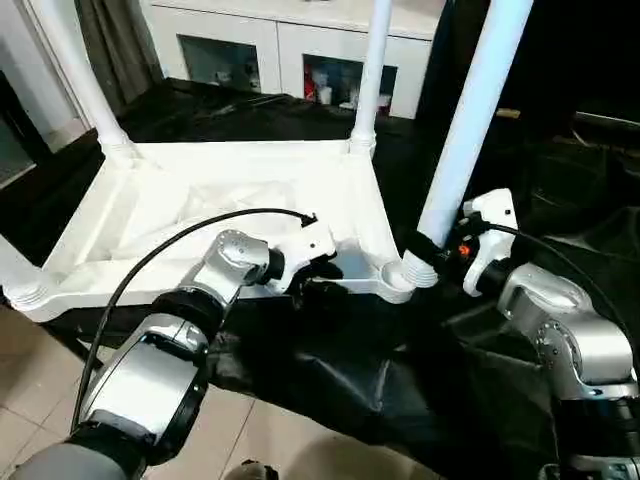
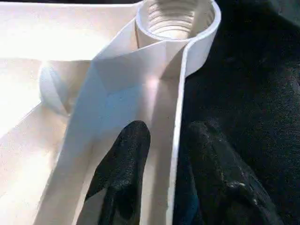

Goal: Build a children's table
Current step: Rotate table base, then insert table leg to table base

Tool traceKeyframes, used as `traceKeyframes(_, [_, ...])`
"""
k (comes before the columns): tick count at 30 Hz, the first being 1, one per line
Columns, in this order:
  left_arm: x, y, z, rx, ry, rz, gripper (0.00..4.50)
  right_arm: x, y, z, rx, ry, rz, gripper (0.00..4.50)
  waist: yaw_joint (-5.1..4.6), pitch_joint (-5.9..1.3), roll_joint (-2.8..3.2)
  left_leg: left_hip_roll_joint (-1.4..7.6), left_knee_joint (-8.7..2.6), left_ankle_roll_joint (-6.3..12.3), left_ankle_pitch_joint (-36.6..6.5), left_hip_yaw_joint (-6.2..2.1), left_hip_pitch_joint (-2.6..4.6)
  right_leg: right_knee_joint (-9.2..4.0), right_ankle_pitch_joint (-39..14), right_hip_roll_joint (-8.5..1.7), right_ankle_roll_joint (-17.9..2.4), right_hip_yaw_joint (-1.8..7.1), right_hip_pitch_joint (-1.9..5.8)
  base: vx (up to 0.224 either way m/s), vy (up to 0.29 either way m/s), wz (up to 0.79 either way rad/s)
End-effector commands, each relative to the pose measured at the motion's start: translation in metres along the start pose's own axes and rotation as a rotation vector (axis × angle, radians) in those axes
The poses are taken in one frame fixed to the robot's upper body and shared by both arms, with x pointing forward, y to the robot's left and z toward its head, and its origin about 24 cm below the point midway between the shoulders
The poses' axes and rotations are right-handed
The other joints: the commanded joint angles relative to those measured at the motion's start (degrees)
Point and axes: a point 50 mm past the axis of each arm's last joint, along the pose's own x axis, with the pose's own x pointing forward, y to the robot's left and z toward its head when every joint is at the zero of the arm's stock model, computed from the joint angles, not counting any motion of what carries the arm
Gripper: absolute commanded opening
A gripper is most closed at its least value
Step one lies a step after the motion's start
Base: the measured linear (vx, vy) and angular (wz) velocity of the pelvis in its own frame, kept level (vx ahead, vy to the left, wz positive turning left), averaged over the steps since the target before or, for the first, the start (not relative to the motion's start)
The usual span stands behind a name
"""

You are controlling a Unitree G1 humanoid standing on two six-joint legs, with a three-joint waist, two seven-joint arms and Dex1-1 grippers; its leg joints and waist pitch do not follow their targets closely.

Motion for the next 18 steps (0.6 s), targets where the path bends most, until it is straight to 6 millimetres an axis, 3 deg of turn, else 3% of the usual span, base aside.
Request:
traceKeyframes(1, [-0.0022,0.0025,0.0037,0.006,-0.018,-0.004,1.64,-0.004,-0.0013,0.0074,-0.011,-0.026,-0.008,1.93,-0.01,-4.62,-0.04,2.11,-3.43,0.38,-12.65,-1.35,2.13,-4.26,0.99,-3.55,-15.8,1.47,2.29,0.0,0.0,0.0])
traceKeyframes(4, [-0.0021,0.0016,0.0016,0.007,-0.013,-0.014,1.64,-0.0032,-0.0006,0.0072,-0.01,-0.025,-0.006,1.93,-0.01,-4.63,-0.2,2.13,-3.41,0.69,-12.22,-1.36,2.08,-4.2,1.65,-3.56,-15.84,1.47,2.35,0.0,0.0,0.0])
traceKeyframes(18, [-0.0028,-0.0015,-0.0034,-0.038,-0.023,-0.058,0.42,-0.0016,0.0007,0.0072,-0.007,-0.023,0.001,1.93,0.03,-4.57,-0.21,2.19,-3.39,1.31,-11.92,-1.31,2.09,-4.21,1.22,-3.67,-16.25,1.45,2.27,0.0,0.0,0.0])
